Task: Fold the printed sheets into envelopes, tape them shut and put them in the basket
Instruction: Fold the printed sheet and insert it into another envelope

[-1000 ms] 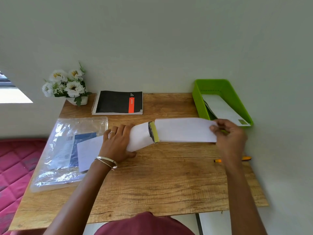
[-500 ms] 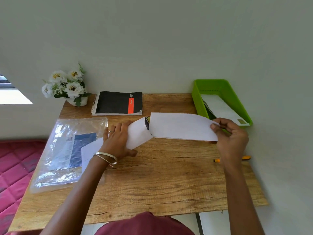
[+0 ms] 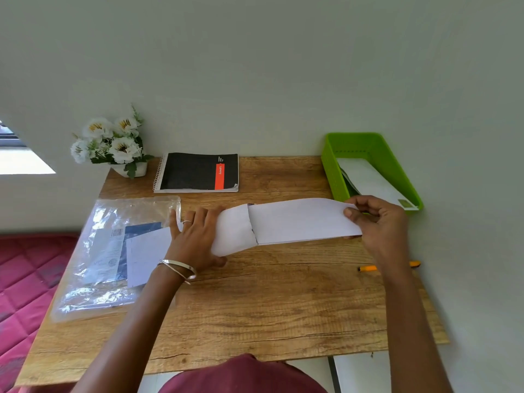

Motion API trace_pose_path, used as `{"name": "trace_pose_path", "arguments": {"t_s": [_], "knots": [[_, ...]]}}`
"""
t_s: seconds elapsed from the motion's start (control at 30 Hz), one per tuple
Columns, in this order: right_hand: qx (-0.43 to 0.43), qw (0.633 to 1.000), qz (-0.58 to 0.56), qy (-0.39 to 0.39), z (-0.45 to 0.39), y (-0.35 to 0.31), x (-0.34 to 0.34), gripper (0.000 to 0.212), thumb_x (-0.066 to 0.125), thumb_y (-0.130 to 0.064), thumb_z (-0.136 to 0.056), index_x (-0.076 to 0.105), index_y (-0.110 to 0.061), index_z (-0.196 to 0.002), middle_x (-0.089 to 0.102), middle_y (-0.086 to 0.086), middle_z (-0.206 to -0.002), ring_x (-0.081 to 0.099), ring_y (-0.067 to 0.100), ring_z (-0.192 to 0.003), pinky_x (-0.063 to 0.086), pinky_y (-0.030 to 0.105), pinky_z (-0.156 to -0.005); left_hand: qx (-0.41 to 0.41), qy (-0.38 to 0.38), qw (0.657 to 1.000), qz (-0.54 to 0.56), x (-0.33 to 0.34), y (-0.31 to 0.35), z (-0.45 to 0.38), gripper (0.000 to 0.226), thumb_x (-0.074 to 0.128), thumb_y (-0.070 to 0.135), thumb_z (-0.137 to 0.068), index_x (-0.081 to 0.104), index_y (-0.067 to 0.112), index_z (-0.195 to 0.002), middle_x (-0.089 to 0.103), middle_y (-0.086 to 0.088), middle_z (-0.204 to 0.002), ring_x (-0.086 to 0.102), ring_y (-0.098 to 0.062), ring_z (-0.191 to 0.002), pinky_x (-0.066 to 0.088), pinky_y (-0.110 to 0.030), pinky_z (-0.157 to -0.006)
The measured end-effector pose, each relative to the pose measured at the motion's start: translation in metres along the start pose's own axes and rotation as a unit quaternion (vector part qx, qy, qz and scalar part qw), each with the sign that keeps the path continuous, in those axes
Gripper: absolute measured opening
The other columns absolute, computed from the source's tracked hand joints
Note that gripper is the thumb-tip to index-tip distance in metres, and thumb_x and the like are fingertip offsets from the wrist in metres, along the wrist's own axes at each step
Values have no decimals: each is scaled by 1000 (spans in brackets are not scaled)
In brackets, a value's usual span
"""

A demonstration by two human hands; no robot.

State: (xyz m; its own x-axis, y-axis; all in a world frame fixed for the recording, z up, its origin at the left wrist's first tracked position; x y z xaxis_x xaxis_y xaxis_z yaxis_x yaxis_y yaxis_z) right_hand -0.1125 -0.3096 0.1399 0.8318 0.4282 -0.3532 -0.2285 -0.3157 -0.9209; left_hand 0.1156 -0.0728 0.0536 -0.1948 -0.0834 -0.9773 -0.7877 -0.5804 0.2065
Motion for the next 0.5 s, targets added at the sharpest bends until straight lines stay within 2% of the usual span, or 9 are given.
{"name": "trace_pose_path", "arguments": {"t_s": [0.17, 0.23, 0.3, 0.43, 0.5], "knots": [[9, 1000, 15, -22, -8, -1, 5, 25, 72, -1, -78, 69, -10, -101, 65, -7, -85, 62, -6, -75, 46, 3, -66, 32, 5, 999, -11, 6, 5, 1, 108, 78, 56, -55, 13, 27, -136, 35, -6, -136, 29, -28, -130, -4, -64, -107], [11, 1000, 12, -17, -9, 0, 7, 29, 73, -3, -78, 68, -8, -106, 65, -6, -86, 62, -3, -78, 47, 3, -68, 46, 5, 999, -1, 6, 12, 1, 108, 77, 57, -54, 13, 28, -136, 36, -5, -135, 30, -28, -129, -3, -63, -108], [12, 1000, 13, -1, -6, -1, 12, 31, 73, -6, -79, 68, -8, -110, 65, -6, -86, 61, 6, -79, 46, 3, -66, 52, 1, 999, 9, 8, 19, 2, 108, 74, 61, -55, 13, 28, -138, 34, -2, -135, 28, -26, -129, 0, -62, -109], [23, 998, -10, 64, 12, -3, 27, 38, 74, -13, -80, 62, -16, -115, 64, -7, -79, 61, 4, -71, 48, 11, -62, 46, 4, 998, 41, 6, 29, 1, 107, 69, 65, -55, 11, 30, -137, 33, 1, -132, 27, -24, -127, 4, -61, -110], [45, 994, -40, 91, 24, 0, 36, 37, 76, -16, -79, 59, -14, -112, 66, -4, -80, 62, 6, -70, 48, 11, -61, 49, 0, 998, 43, 6, 33, 0, 107, 68, 65, -56, 10, 29, -138, 32, 1, -132, 26, -23, -126, 4, -60, -111]]}}
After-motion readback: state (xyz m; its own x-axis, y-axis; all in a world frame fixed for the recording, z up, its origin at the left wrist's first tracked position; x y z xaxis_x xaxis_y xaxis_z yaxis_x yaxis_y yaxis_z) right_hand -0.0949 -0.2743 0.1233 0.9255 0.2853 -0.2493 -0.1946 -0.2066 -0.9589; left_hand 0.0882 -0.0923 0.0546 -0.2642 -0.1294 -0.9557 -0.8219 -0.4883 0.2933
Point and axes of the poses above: each hand's wrist, its own z-axis away from the middle knuckle, its own x-axis out of the palm, y = z × x, the point moved 10 cm from there along -z, towards the middle knuckle
